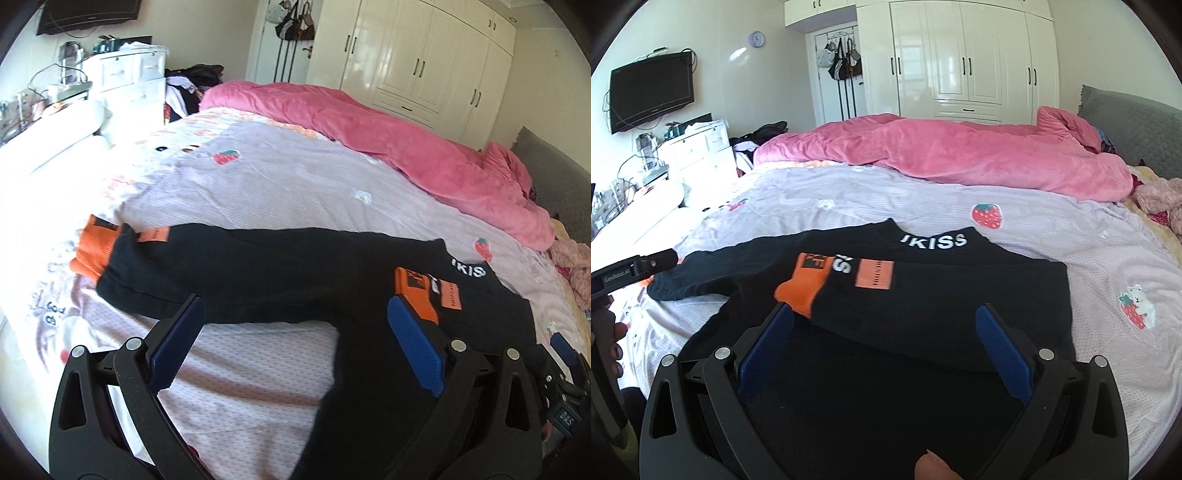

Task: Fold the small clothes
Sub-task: 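Move the left gripper to the other sleeve's orange cuff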

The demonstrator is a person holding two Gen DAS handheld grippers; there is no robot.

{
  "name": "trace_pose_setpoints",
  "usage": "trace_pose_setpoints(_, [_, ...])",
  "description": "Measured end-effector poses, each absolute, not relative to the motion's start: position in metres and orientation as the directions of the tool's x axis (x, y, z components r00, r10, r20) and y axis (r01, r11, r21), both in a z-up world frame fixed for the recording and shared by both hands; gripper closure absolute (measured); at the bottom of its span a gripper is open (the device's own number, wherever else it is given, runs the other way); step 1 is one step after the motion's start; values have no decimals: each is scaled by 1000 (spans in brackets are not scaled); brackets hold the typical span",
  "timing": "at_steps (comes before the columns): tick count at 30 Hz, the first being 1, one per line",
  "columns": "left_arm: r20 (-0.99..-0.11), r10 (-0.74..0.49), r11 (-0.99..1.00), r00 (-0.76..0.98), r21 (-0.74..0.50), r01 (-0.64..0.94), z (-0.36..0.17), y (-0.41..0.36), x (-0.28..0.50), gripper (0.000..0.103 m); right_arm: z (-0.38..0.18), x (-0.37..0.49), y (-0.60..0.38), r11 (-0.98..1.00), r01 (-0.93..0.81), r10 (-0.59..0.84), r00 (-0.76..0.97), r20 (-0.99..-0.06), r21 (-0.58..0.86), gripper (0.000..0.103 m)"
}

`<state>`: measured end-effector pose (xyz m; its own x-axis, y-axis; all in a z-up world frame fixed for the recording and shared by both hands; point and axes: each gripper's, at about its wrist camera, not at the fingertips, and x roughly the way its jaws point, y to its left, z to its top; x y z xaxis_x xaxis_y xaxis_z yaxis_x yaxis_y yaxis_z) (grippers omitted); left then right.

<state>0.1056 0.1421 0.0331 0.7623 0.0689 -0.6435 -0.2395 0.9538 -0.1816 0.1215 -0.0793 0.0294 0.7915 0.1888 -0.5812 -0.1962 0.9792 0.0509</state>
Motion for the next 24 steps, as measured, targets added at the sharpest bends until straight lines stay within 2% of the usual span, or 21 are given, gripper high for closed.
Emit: trace_pose_setpoints(24, [-653, 181, 843, 735, -282, -458, 9, 254, 84, 10, 30, 115, 32, 928, -373, 291, 739, -607, -9, 5])
